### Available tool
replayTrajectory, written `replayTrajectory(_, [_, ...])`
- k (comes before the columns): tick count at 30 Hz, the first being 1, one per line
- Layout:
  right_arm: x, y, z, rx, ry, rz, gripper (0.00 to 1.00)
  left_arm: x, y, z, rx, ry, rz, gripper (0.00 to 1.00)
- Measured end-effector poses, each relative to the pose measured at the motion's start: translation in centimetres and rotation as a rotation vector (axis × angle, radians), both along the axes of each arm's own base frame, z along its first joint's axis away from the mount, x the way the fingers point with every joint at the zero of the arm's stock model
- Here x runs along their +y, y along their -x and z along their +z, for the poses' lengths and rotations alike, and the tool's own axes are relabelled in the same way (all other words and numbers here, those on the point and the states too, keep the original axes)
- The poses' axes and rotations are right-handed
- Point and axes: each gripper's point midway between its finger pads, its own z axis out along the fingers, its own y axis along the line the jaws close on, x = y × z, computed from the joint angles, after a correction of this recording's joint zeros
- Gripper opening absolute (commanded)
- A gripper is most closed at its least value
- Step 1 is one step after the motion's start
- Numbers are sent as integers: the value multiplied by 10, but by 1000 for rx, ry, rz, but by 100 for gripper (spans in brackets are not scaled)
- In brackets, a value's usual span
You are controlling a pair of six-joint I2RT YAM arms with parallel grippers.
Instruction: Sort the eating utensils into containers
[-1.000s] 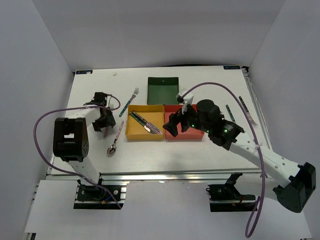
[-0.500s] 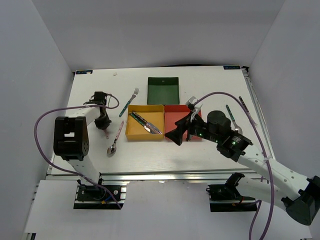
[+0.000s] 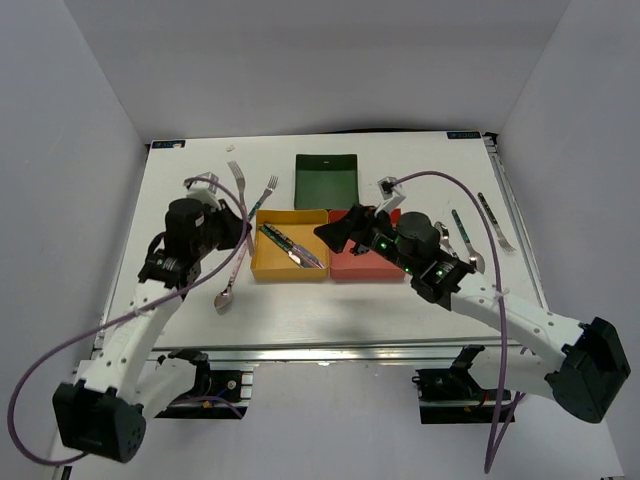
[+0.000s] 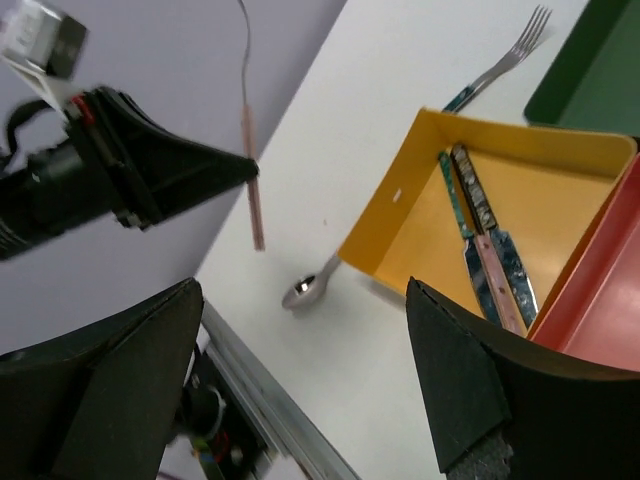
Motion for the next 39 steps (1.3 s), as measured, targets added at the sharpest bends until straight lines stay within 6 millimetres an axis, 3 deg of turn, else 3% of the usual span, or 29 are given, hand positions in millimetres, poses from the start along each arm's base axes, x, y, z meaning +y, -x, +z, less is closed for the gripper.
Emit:
replayTrajectory(3, [-21,-3,12,1,-66,-107,89,-20,-18,4,22,7,-60,0])
replayTrajectory(7, [-74,8,30,-37,-111,-266,89,-50,-72,4,81,30,-63,0])
replayTrajectory(11, [-120,18,48,-92,-112,-391,89,-74,-117,-1,144,128,51,0])
replayTrajectory(13, [-140,24,45,-100,-81,-441,89,-90,-139,-3,164,172,122,0])
replayTrajectory(20, [-190,46,42,-116,-8,-530,89,-195,-188,-23,191,252,187,0])
replayTrajectory(23, [-201,54,43,-117,15,-538,89,-225,-198,-44,222,260,204,0])
replayTrajectory(25, [-206,57,42,-117,26,-539,89,-228,-200,-61,247,273,239,0])
replayTrajectory(29, [-210,61,33,-105,59,-536,89,-213,-202,-88,286,291,342,0])
replayTrajectory(33, [-209,63,27,-92,81,-521,89,-207,-213,-91,272,311,390,0])
replayTrajectory(39, [-204,63,17,-81,100,-502,89,-214,-225,-103,273,325,396,8])
